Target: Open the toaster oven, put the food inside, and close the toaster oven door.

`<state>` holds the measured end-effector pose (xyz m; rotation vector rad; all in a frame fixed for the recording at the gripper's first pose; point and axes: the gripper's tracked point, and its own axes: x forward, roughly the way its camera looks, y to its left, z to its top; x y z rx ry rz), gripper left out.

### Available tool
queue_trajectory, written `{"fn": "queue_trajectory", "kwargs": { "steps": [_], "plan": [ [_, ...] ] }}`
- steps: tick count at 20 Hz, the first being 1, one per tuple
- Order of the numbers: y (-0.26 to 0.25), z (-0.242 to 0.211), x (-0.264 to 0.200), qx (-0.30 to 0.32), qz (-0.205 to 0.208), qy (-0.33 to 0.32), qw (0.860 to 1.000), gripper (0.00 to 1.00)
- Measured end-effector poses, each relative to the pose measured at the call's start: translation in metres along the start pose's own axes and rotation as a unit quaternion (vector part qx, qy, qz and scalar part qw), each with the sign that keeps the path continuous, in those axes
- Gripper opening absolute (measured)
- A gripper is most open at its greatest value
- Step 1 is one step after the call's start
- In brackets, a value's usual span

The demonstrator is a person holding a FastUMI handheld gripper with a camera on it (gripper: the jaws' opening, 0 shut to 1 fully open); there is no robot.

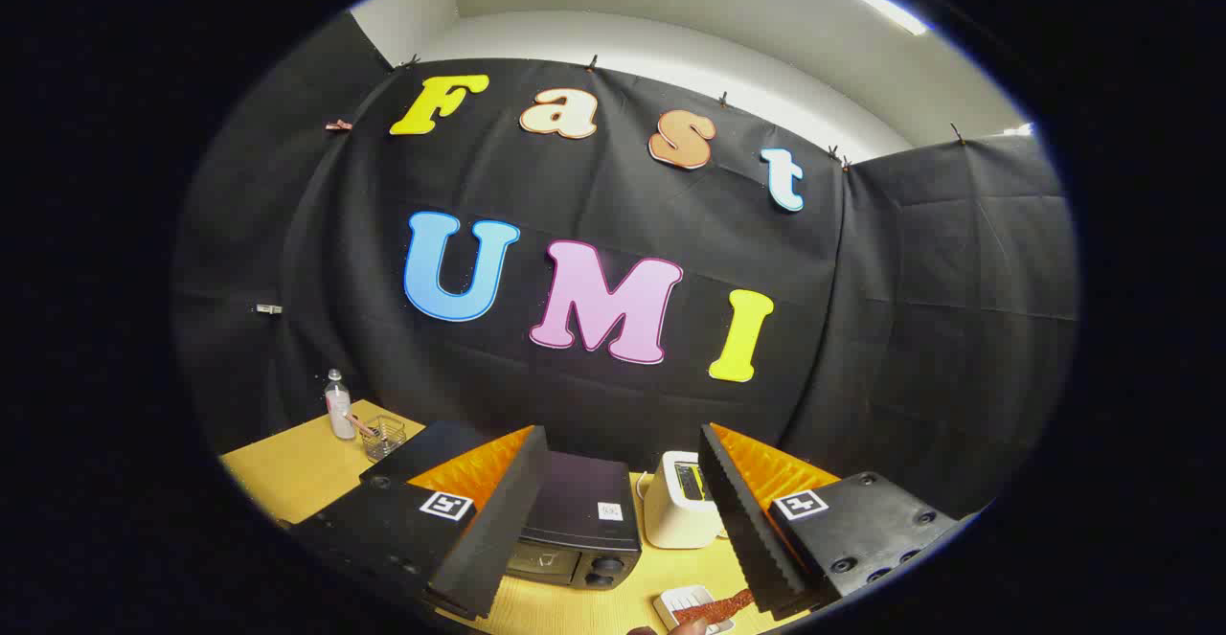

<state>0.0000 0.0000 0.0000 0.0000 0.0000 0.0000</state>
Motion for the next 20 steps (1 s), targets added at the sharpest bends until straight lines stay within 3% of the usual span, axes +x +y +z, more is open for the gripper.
{"fn": "queue_trajectory", "kwargs": {
  "steps": [20],
  "plan": [
    [0.044,-0.004,0.005,0.009,0.013,0.005,1.000,0.97]
  ]
}}
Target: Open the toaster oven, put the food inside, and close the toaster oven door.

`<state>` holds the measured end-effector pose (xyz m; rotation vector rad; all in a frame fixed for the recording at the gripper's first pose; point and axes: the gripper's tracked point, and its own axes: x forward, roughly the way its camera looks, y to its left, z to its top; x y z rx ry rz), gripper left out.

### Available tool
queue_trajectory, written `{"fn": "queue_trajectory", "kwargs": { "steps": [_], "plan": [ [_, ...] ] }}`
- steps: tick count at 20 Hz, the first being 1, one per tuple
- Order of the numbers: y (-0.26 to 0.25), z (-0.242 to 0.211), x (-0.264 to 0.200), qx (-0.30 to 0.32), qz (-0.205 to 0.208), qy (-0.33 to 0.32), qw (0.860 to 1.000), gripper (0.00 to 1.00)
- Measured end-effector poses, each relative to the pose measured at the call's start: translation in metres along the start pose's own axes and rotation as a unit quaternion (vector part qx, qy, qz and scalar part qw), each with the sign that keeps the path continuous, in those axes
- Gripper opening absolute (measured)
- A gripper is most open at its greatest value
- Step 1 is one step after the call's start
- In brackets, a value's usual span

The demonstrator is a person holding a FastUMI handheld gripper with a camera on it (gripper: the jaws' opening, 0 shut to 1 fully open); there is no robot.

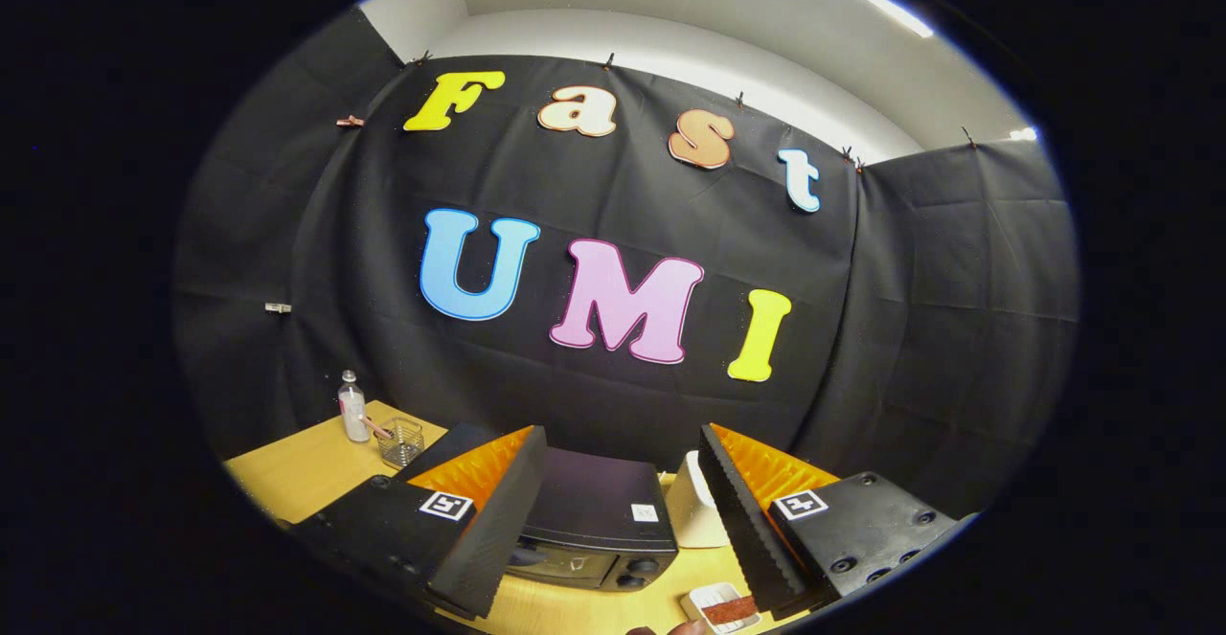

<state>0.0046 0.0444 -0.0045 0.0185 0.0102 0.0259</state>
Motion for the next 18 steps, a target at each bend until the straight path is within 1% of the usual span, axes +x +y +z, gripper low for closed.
{"fn": "queue_trajectory", "kwargs": {
  "steps": [4,6,11,18],
  "plan": [
    [0.022,-0.028,0.011,0.013,0.003,0.013,1.000,0.98],
    [0.038,-0.043,0.017,0.024,0.010,0.017,1.000,0.98],
    [0.066,-0.102,0.031,0.062,0.013,0.051,0.997,0.98],
    [0.095,-0.170,0.044,0.053,0.028,0.102,0.993,0.98]
  ]
}}
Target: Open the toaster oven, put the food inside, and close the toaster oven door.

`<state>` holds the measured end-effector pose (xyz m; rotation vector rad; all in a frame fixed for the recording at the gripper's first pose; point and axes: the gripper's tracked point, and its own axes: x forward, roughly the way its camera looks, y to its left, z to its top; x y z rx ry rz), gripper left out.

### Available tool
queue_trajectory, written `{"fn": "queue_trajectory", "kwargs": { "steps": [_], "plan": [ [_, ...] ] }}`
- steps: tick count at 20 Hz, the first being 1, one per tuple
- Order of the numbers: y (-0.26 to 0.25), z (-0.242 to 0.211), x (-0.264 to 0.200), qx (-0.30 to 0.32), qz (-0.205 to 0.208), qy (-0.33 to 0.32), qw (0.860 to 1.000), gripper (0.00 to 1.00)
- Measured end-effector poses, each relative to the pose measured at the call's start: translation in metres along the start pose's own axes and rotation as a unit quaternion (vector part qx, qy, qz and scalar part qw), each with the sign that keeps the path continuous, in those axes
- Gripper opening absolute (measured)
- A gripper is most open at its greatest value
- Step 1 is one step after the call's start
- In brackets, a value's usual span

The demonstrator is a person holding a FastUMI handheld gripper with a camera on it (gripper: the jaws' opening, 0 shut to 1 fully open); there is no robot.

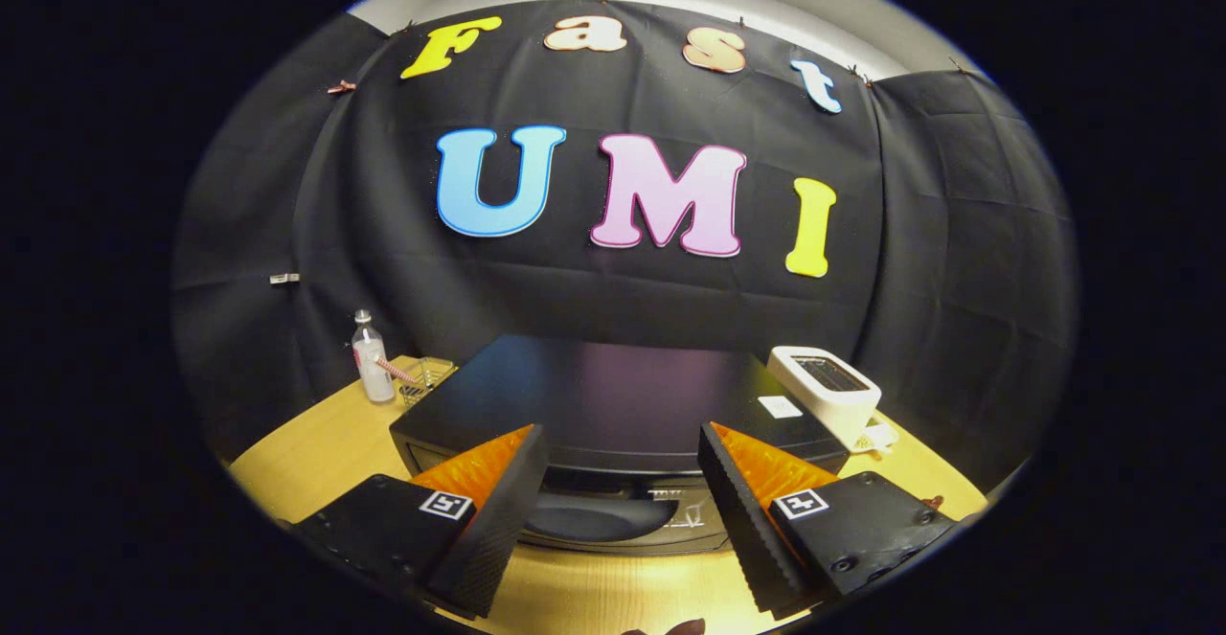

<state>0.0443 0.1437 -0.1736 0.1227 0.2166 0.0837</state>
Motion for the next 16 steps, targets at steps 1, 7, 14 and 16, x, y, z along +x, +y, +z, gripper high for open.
{"fn": "queue_trajectory", "kwargs": {
  "steps": [1,7,14,16],
  "plan": [
    [0.001,-0.007,0.002,0.000,0.001,0.006,1.000,0.98],
    [0.001,-0.020,0.003,0.023,0.005,0.017,1.000,0.96],
    [0.000,-0.028,-0.011,0.040,0.005,0.025,0.999,0.97],
    [0.000,-0.032,-0.022,0.040,0.005,0.031,0.999,0.97]
  ]
}}
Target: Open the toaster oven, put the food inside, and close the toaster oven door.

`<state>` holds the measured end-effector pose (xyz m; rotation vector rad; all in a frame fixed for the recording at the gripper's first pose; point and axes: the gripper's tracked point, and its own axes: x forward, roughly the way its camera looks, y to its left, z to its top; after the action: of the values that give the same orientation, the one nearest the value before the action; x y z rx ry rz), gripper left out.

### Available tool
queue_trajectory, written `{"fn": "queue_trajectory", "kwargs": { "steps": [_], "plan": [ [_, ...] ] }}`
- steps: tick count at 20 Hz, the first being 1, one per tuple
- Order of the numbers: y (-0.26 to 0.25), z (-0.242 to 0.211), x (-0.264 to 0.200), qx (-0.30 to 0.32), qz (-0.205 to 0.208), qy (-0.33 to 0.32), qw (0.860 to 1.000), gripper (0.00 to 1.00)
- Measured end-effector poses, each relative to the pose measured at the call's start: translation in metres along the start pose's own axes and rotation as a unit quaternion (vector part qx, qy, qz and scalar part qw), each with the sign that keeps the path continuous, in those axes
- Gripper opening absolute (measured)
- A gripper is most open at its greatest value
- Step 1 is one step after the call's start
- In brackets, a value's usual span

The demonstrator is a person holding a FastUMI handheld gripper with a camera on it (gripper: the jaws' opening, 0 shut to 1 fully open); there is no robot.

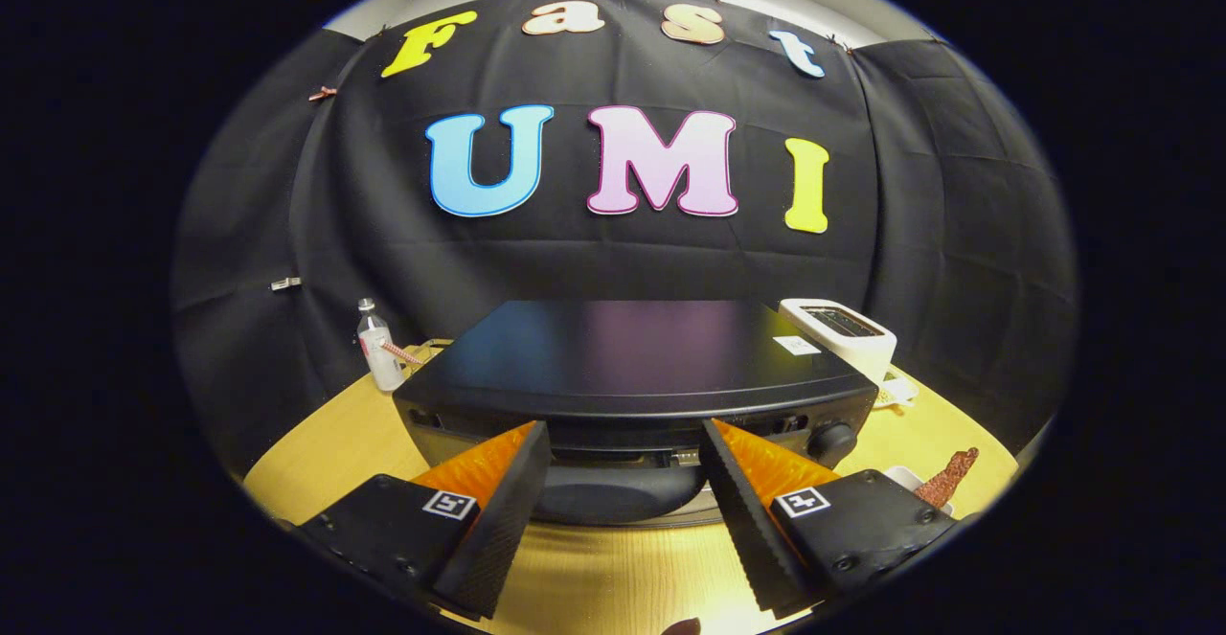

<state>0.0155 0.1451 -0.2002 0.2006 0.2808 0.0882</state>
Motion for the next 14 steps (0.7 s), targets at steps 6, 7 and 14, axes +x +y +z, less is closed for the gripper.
{"fn": "queue_trajectory", "kwargs": {
  "steps": [6,7,14],
  "plan": [
    [-0.001,-0.025,-0.029,-0.001,0.006,0.028,1.000,0.97],
    [-0.001,-0.028,-0.033,-0.004,0.005,0.032,0.999,0.97],
    [0.000,-0.061,-0.061,-0.026,0.007,0.066,0.997,0.97]
  ]
}}
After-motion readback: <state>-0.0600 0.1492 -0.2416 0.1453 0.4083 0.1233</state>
